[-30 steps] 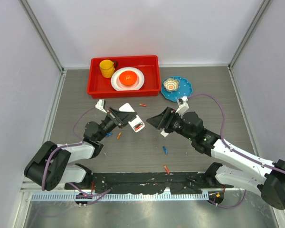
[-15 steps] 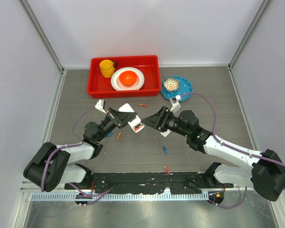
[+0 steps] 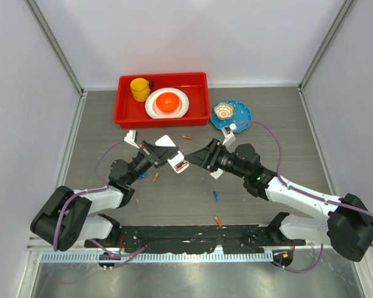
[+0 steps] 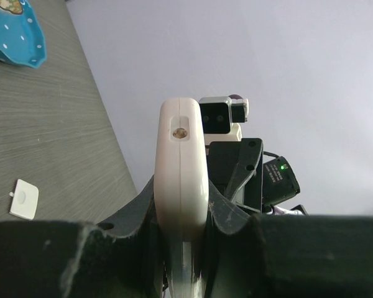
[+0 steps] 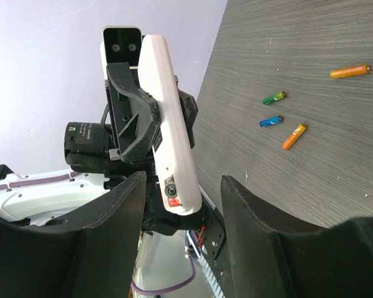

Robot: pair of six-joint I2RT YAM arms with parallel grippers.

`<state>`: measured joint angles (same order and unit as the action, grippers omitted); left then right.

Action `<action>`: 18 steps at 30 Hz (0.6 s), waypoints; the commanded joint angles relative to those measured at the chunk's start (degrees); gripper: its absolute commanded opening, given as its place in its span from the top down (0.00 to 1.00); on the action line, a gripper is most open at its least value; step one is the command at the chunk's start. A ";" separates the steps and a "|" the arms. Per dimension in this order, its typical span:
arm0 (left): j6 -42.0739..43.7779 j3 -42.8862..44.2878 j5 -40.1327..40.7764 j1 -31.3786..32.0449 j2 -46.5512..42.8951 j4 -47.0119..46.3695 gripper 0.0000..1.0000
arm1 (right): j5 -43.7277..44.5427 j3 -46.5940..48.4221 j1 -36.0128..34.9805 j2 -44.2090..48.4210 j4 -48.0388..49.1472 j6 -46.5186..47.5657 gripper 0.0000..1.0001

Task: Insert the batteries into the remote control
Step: Load the battery into the remote control.

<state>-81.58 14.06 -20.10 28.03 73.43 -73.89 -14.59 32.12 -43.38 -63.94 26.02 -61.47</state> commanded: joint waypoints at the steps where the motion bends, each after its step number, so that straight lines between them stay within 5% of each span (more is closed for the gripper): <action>1: 1.34 0.17 0.06 0.09 -1.88 -14.71 1.00 | -1.14 -0.21 0.13 -1.18 3.77 -0.49 0.44; 18: 1.07 0.26 0.32 0.18 -2.32 -14.71 1.00 | -2.55 -0.39 0.05 -3.29 4.74 -1.02 0.53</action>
<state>-80.66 14.00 -20.08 28.03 72.73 -73.69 -16.23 31.81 -43.38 -66.70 28.45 -61.98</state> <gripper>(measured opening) 0.255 0.480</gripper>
